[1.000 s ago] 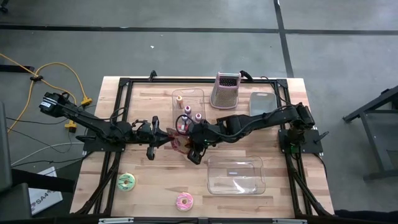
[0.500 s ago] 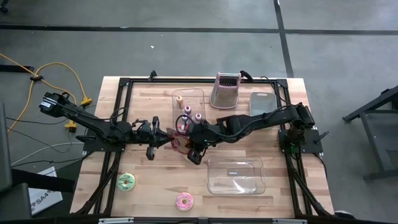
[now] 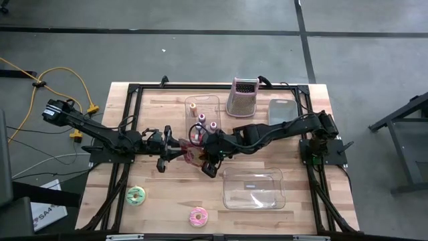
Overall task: Pick & Place Food Item
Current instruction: Put the popcorn bag into the bottom transparent bin
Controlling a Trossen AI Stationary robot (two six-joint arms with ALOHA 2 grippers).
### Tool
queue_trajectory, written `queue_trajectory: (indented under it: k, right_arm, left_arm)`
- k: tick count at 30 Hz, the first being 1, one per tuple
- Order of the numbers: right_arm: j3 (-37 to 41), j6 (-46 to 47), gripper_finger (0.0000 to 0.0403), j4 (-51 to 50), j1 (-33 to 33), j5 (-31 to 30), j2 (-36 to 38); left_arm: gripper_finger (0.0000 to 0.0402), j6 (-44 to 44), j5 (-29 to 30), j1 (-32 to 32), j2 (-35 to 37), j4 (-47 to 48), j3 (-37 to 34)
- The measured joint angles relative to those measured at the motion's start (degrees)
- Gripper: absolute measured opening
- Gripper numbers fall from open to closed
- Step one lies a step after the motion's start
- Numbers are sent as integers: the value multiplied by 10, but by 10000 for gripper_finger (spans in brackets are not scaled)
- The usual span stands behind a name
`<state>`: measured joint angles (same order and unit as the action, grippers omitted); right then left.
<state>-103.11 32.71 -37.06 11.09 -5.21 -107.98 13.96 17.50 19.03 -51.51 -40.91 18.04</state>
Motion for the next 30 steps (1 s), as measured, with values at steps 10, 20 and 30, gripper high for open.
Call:
queue_trajectory:
  k: [10, 20, 30]
  right_arm:
    - [0, 5, 10, -27, 2, -5, 4]
    - [0, 40, 10, -109, 31, -47, 49]
    - [0, 159, 10, -277, 111, -139, 112]
  left_arm:
    - [129, 0, 0, 0, 0, 0, 0]
    - [129, 0, 0, 0, 0, 1, 0]
    - [129, -1, 0, 0, 0, 1, 0]
